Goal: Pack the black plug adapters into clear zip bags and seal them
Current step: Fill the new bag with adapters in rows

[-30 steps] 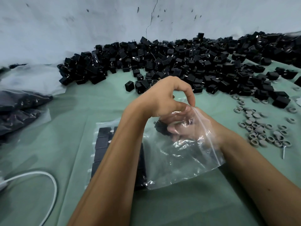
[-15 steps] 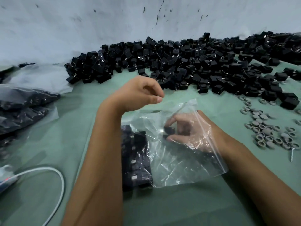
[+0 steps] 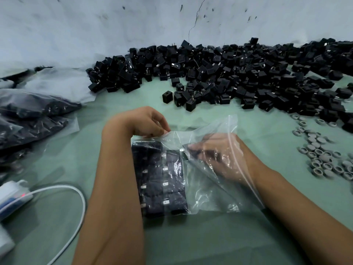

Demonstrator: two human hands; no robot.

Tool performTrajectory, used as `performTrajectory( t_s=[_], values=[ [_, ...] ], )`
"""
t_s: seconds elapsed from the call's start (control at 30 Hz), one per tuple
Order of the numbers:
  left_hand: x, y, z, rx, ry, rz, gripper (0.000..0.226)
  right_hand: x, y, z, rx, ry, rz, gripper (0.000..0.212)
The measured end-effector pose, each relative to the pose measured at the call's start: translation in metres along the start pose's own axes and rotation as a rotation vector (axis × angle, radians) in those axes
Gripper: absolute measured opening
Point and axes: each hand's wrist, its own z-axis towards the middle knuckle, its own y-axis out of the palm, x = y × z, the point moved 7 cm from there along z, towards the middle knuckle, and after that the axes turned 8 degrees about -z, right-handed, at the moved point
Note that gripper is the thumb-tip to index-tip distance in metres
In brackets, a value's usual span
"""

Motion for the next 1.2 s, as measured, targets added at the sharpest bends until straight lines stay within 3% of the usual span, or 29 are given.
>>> performTrajectory(
  t_s=[0.07, 0.2, 0.27, 0.33, 0.4, 0.53, 0.67, 0.83, 1.03, 1.2],
  values=[
    [0.002, 0.003, 0.000, 0.008, 0.018, -0.006, 0.014, -0.002, 0.001, -0.002, 0.017, -0.013, -0.087, 0.024],
    [0.003, 0.006, 0.001, 0.022, 0.038, -0.027, 0.009, -0.012, -0.001, 0.003, 0.102, -0.013, 0.007, 0.022],
    [0.004, 0.006, 0.001, 0.021, 0.046, -0.069, 0.023, -0.019, -0.006, 0.006, 0.149, -0.019, 0.054, 0.030],
    [0.004, 0.007, -0.001, -0.009, 0.036, -0.142, 0.030, -0.021, -0.007, 0.009, 0.124, 0.004, -0.036, 0.048],
    [0.006, 0.010, -0.002, -0.048, 0.044, -0.135, 0.025, -0.013, -0.002, 0.003, 0.059, 0.000, -0.165, 0.053],
    [0.006, 0.009, -0.002, -0.081, 0.069, -0.109, 0.010, 0.007, 0.024, -0.003, -0.102, 0.036, -0.265, 0.025],
    [0.008, 0.006, 0.000, -0.028, 0.117, -0.097, 0.003, 0.003, 0.035, -0.005, -0.124, -0.054, -0.420, 0.034],
    [0.015, 0.002, 0.001, 0.036, 0.193, -0.124, 0.007, 0.011, 0.040, -0.010, -0.194, 0.099, -0.336, 0.046],
    [0.018, 0.000, 0.001, 0.043, 0.201, -0.106, 0.009, 0.016, 0.046, -0.009, -0.263, 0.134, -0.309, 0.044],
    [0.018, 0.001, 0.001, 0.040, 0.200, -0.082, 0.010, 0.005, 0.044, -0.005, -0.258, 0.004, -0.385, 0.069]
  ],
)
